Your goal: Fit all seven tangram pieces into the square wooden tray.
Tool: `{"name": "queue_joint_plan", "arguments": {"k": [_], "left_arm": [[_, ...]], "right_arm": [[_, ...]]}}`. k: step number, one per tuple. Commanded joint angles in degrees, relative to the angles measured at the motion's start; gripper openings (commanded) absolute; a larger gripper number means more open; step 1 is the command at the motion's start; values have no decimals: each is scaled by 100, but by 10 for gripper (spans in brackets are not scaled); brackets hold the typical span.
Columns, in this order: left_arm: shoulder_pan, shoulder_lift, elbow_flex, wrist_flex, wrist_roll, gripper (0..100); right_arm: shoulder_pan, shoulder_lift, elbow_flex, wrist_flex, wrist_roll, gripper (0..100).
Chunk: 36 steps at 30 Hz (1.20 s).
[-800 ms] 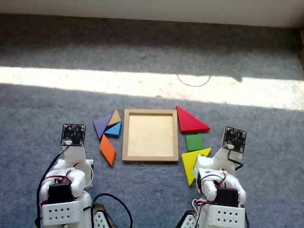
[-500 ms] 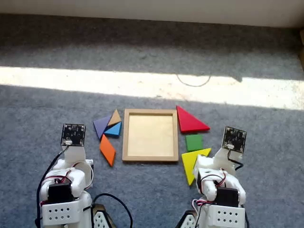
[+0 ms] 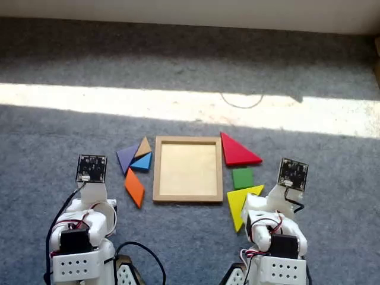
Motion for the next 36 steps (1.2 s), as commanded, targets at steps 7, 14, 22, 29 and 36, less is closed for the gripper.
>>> {"name": "queue_joint_plan", "arguments": {"k": [7,14,22,29,36], "left_arm": [[-66,-180,119,35,-53,5],[-66,-180,119,35,-53,5],[-66,-180,119,35,-53,5],[-66,-180,119,35,-53,5],[418,-180,119,62,-53,5]], "right_arm": [[-40,-48,857,22,-35,5],[-40,-48,857,22,-35,5],[-40,-48,857,22,-35,5],[-66,-48,857,22,-35,5],[-66,-48,857,40,-35,5]]}}
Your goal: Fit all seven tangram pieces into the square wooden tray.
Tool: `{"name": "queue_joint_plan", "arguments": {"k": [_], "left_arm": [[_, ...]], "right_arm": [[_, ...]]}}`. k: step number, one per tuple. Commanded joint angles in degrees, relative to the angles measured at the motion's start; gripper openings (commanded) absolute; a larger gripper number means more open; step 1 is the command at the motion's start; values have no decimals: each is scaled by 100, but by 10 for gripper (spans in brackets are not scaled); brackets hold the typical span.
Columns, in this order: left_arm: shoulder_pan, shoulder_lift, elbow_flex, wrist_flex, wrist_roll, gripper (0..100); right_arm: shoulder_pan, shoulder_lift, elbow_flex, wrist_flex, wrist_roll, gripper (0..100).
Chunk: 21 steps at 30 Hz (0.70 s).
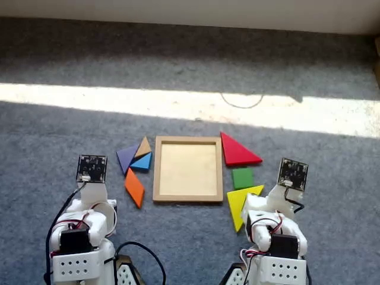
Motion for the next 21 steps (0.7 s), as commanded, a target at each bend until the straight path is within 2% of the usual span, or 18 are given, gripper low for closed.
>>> {"name": "queue_joint_plan", "arguments": {"k": [1,12,16,21], "left_arm": [[532,-180,119,35,-53,5],[1112,-189,57,18,-70,5],[1007,-189,-338,0,-53,5],[725,-189,-549,-457,-35,5]], "right_arm": [[-66,-48,857,40,-35,5],[-75,-48,857,57,-35,5],[-75,-48,857,66,-35,5],[-75,-48,857,66,-35,5]]}}
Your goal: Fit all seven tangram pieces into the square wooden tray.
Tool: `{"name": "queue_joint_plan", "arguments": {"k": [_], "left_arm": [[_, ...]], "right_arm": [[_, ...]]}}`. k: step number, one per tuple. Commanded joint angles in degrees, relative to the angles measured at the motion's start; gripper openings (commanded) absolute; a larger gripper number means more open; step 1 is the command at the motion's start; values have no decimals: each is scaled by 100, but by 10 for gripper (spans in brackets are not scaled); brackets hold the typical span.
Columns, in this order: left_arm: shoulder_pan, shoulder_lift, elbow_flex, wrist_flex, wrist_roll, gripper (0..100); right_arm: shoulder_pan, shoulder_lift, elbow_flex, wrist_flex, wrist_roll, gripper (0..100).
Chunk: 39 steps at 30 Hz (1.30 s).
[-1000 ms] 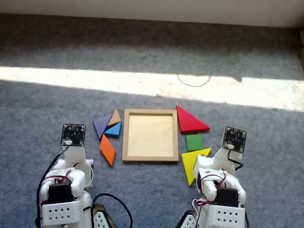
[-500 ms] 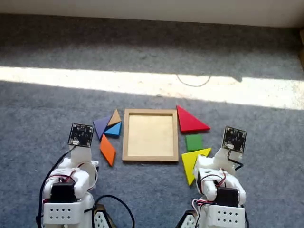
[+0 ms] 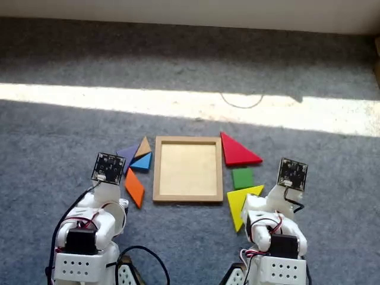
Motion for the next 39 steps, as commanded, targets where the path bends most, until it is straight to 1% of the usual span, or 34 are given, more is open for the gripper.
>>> {"name": "queue_joint_plan", "arguments": {"k": [1,4,7,8,10,12,13,15,19,20,21,23,25,30,35,39], "left_arm": [[-251,-189,-400,-308,-35,5],[-444,-189,-374,-343,-35,5],[-347,-189,-400,-334,-62,5],[-259,-189,-382,-299,-176,5],[-207,-189,-347,-290,-668,5],[-303,-189,-330,-290,-1134,5],[-391,-189,-303,-290,-1248,5],[-514,-189,-233,-290,-1257,5],[-532,-189,-215,-290,-1301,5],[-532,-189,-215,-290,-1301,5],[-541,-189,-215,-290,-1301,5],[-567,-189,-215,-290,-1301,5],[-576,-189,-207,-290,-1310,5],[-549,-189,-127,-308,-1310,5],[-549,-189,-127,-299,-1310,5],[-549,-189,-127,-299,-1310,5]], "right_arm": [[-48,-48,857,31,-35,5],[-22,-48,857,40,-35,5],[-4,-48,857,31,-35,5],[-4,-48,857,31,-35,5],[92,-48,857,31,-35,5],[347,-48,743,31,-26,5],[479,-48,637,31,44,5],[796,-48,374,-31,571,5],[1552,-48,-57,-602,2374,5],[1622,-48,-110,-690,2690,5],[1622,-48,-110,-708,2734,7],[1473,13,-163,-664,2611,9],[1262,-4,-374,-374,2602,9],[514,391,-1956,655,2593,9],[-119,1824,-3538,1051,2593,9],[-646,3336,-4435,1042,2593,9]]}}
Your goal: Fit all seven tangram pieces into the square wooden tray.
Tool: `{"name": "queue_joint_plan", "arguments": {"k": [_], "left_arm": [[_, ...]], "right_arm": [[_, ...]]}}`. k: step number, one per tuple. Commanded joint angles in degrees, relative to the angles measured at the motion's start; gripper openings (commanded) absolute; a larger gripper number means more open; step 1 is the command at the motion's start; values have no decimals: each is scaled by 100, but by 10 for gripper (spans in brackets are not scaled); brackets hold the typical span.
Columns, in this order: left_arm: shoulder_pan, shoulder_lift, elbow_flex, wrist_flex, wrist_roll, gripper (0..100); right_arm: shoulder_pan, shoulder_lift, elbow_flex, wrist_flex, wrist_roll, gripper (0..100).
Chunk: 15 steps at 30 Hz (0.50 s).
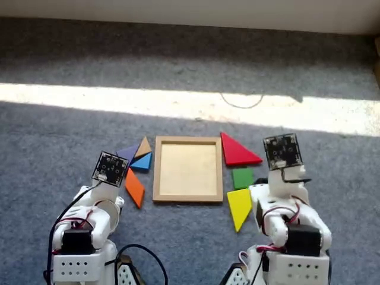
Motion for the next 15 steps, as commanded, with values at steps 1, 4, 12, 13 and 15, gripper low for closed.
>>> {"name": "queue_joint_plan", "arguments": {"k": [1,4,12,13,15], "left_arm": [[-84,-189,-57,-70,-44,5],[-84,-189,-57,-70,-44,5],[-84,-189,-57,-70,-44,5],[-84,-189,-57,-70,-44,5],[-84,-189,-57,-70,-44,5]], "right_arm": [[-488,1516,-1033,4,44,10],[-769,2615,-1640,4,167,38],[-1182,5068,-3011,-479,985,232],[-1270,5349,-3090,-611,1099,241],[-1429,5903,-3222,-796,1301,252]]}}
